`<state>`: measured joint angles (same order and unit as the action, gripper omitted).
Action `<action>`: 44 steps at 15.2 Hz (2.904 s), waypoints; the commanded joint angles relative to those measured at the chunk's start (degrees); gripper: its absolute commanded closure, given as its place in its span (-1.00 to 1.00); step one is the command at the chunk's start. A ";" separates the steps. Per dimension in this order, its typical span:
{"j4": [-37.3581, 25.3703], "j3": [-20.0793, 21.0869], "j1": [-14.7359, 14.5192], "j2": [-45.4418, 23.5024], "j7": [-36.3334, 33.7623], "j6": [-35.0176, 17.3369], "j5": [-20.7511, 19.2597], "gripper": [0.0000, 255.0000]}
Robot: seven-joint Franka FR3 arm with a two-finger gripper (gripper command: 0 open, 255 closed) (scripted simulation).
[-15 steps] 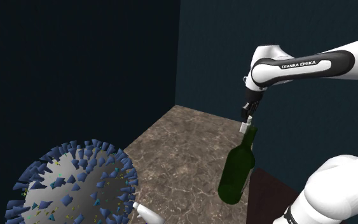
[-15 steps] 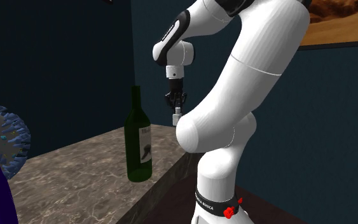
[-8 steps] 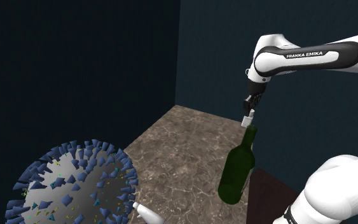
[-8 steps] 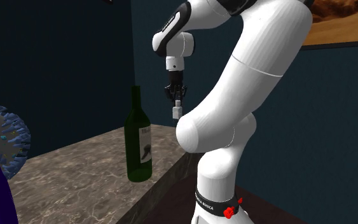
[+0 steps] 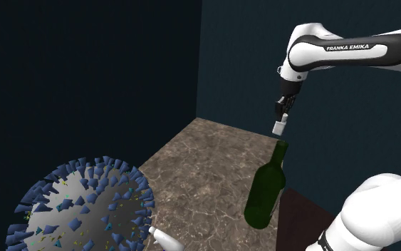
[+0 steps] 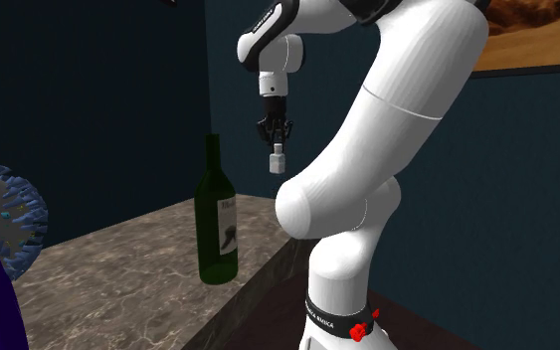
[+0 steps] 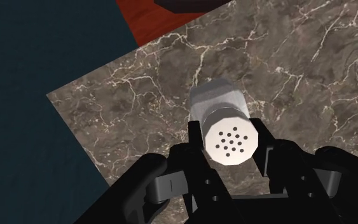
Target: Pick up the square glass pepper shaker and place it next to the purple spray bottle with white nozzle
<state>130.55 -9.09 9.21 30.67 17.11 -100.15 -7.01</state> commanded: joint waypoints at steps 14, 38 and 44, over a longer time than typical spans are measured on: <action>-12.81 0.63 -0.32 -1.66 0.61 11.17 0.65 1.00; -12.86 16.93 -5.30 8.83 -18.52 22.43 9.91 1.00; -13.20 23.93 -7.17 10.37 -26.78 23.77 14.88 1.00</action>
<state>118.12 13.43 2.34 41.17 -7.94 -76.90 6.90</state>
